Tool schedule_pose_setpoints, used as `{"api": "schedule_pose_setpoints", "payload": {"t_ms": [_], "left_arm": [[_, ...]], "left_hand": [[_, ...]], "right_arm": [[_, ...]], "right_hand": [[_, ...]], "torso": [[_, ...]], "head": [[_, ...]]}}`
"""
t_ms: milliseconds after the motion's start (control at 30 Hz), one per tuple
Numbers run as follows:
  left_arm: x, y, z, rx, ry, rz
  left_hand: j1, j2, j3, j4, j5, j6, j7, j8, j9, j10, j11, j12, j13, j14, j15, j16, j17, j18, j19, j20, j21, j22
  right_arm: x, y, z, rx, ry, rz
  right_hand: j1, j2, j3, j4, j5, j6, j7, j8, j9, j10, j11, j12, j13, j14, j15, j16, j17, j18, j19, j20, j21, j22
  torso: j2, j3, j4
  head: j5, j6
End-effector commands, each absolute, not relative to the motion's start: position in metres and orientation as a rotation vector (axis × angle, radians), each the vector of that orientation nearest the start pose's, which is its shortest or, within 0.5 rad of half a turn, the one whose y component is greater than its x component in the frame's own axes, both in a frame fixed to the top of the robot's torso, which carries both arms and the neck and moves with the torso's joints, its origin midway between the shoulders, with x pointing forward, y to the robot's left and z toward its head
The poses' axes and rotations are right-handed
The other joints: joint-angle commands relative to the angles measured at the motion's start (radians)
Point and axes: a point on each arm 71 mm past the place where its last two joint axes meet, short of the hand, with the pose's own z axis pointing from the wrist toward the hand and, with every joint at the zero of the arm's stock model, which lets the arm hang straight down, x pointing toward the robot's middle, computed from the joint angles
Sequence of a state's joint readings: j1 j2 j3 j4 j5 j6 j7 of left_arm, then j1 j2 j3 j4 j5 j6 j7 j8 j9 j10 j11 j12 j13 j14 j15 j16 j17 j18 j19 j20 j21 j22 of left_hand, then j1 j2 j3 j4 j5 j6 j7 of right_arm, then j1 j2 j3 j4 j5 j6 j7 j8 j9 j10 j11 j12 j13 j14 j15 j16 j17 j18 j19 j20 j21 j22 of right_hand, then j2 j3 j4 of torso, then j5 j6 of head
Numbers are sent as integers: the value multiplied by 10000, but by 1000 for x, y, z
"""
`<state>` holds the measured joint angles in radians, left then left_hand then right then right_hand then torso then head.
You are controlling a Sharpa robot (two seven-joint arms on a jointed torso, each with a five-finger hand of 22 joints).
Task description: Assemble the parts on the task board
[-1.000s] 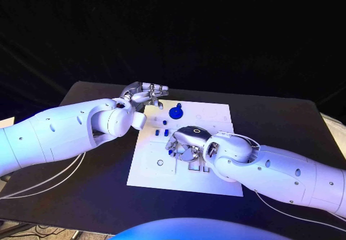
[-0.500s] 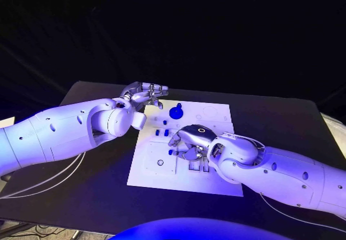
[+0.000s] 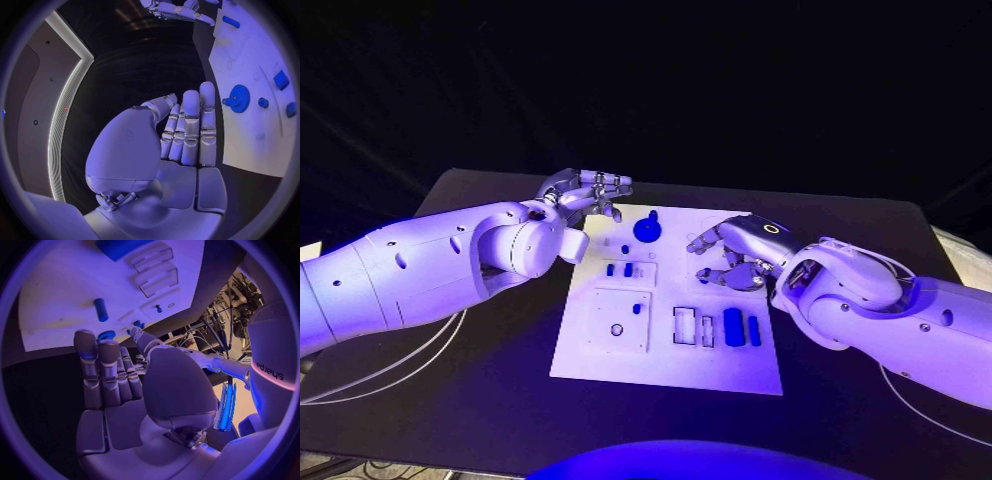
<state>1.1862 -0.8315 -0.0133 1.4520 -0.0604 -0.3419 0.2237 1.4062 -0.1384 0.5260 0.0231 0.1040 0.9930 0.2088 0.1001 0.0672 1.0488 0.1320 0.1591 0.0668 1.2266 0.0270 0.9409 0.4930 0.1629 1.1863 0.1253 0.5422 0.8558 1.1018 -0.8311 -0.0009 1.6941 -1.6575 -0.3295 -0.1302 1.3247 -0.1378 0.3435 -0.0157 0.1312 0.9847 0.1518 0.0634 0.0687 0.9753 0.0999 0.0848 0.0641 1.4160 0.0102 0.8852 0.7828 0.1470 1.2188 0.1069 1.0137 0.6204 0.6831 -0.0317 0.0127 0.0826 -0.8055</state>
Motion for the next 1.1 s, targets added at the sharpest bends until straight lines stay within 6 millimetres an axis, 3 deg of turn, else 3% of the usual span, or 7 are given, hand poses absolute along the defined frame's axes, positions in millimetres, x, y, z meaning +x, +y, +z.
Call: {"api": "schedule_pose_setpoints", "payload": {"t_ms": [33,233,467,733,967,1100], "left_arm": [[503,225,-190,-11697,15147,-13849],[503,225,-190,-11696,15138,-13847],[503,225,-191,-11700,15149,-13853],[503,225,-191,-11704,15170,-13862],[503,224,-191,-11707,15206,-13879],[503,224,-191,-11709,15211,-13877]], "left_hand": [[-112,-6,15,-37,60,-55,-13,1,-17,-44,-4,61,-14,-42,42,-31,-9,182,-55,-15,-63,-11],[-115,-10,13,-42,61,-68,-10,0,-16,-53,-1,64,-14,-41,44,-29,-12,182,-54,-14,-63,-11],[-115,-13,13,-50,62,-83,-7,1,-16,-66,2,68,-14,-41,45,-28,-16,183,-53,-12,-64,-11],[-115,-12,14,-53,63,-87,-6,2,-15,-70,3,70,-14,-40,46,-27,-18,183,-53,-12,-64,-12],[-115,-12,14,-53,63,-87,-6,2,-15,-70,3,70,-14,-40,46,-27,-18,183,-53,-12,-64,-12],[-115,-12,14,-53,63,-87,-6,2,-15,-70,3,70,-14,-40,46,-27,-18,183,-53,-12,-64,-12]], "right_arm": [[438,-156,-201,-4007,17063,6374],[443,-169,-203,-4422,17158,5608],[445,-169,-205,-4612,17165,5489],[446,-152,-208,-4682,17022,5968],[447,-141,-212,-4756,17323,6024],[448,-138,-215,-4886,17574,5854]], "right_hand": [[41,-65,-128,-15,-68,4,-75,13,5,-132,-47,-8,0,-75,-10,-121,-143,204,-81,-30,-101,-113],[146,45,-360,-36,-61,80,-168,41,28,-95,-103,167,24,-6,-32,-42,-130,185,-40,-77,-97,-68],[196,139,-462,-31,-62,145,-193,52,38,16,-105,306,33,56,-39,1,-136,175,13,-86,-86,-50],[357,560,-433,24,-199,317,-99,52,48,547,-39,688,22,327,-12,399,173,81,362,-44,247,439],[349,711,-287,123,-298,359,-94,31,39,1085,-130,860,5,528,-88,773,496,2,656,-42,614,960],[360,743,-199,147,-302,436,-103,56,50,1311,-181,886,6,616,-133,1019,734,-78,874,-58,943,1451]], "torso": [[-3,3,-40],[-6,0,-17],[-5,-2,-2],[5,-9,0],[1,-32,10],[1,-16,1]], "head": [[-26,44],[-104,93],[-157,81],[-148,70],[-155,47],[-141,31]]}}
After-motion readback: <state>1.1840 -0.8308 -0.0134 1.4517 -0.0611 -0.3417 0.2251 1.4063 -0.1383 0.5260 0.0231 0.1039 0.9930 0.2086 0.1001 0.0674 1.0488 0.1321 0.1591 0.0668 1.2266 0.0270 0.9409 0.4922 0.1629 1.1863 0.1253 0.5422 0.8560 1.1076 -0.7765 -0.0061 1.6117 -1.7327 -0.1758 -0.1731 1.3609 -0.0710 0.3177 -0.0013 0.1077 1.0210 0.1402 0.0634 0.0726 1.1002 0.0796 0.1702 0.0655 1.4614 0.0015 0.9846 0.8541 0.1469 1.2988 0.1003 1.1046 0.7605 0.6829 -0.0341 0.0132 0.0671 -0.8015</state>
